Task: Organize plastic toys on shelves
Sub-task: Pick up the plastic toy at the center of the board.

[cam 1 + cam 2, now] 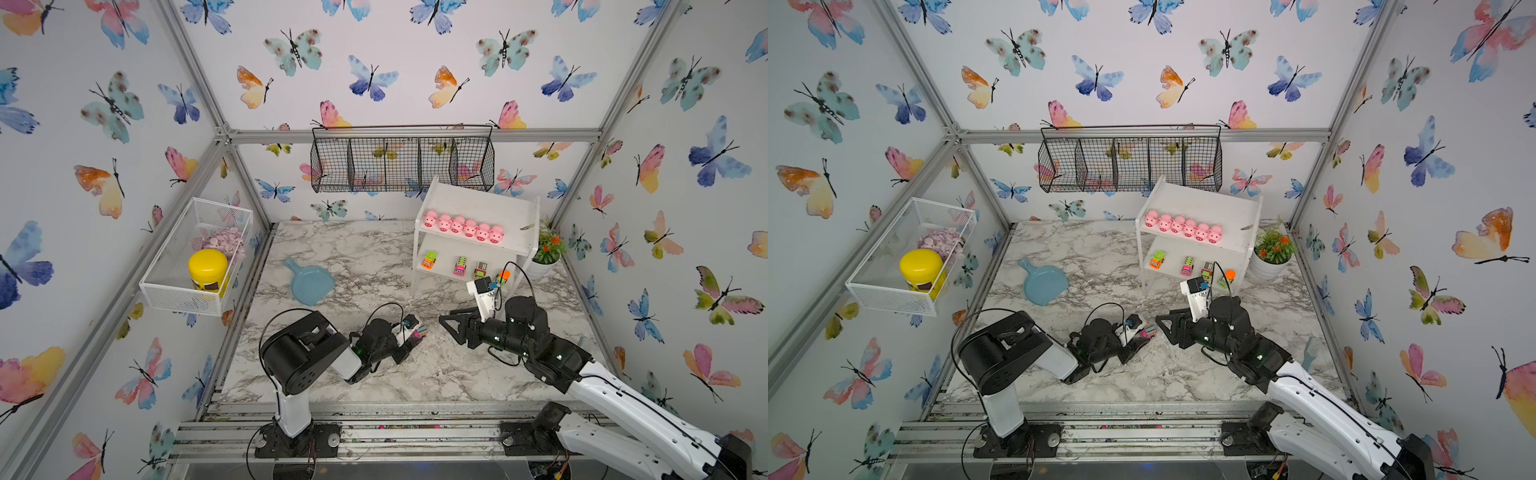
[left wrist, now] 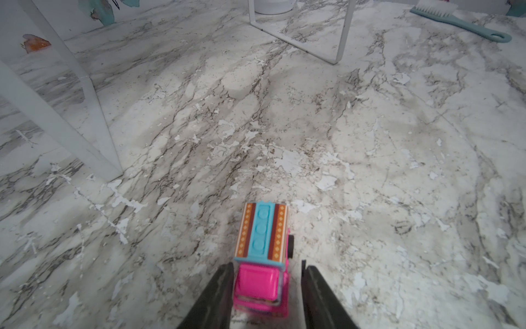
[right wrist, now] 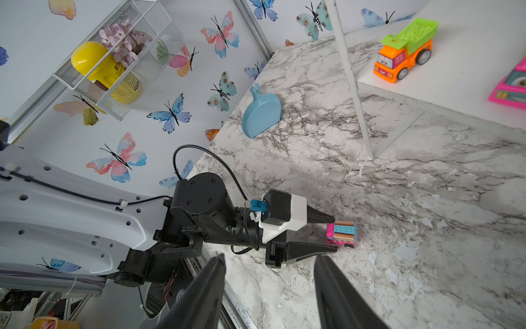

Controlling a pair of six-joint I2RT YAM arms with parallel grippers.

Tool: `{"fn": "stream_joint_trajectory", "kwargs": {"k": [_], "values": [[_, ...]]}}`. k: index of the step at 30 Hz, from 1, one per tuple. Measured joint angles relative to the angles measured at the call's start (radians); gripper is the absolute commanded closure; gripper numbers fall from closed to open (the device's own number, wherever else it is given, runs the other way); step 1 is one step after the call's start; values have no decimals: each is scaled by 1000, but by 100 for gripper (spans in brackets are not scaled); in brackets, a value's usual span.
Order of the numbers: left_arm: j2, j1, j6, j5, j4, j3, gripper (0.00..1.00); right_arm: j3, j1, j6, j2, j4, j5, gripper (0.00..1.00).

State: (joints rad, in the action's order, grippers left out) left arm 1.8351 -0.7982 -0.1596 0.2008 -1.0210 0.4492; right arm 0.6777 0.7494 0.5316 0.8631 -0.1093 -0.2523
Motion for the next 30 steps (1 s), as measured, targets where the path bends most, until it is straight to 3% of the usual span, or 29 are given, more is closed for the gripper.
{"fn": "stream_joint_trajectory", "kwargs": {"k": [9, 11, 20, 30], "values": [[14, 5, -1, 11, 1, 9, 63, 0, -5, 0, 0, 1, -7, 46], [14, 7, 1, 13, 1, 9, 73, 0, -5, 0, 0, 1, -7, 46], [9, 14, 9, 29, 5, 9, 75, 22, -11, -3, -7, -4, 0, 46], [-146, 20, 88, 31, 161, 59, 75, 51, -11, -28, -153, -71, 183, 45]]}}
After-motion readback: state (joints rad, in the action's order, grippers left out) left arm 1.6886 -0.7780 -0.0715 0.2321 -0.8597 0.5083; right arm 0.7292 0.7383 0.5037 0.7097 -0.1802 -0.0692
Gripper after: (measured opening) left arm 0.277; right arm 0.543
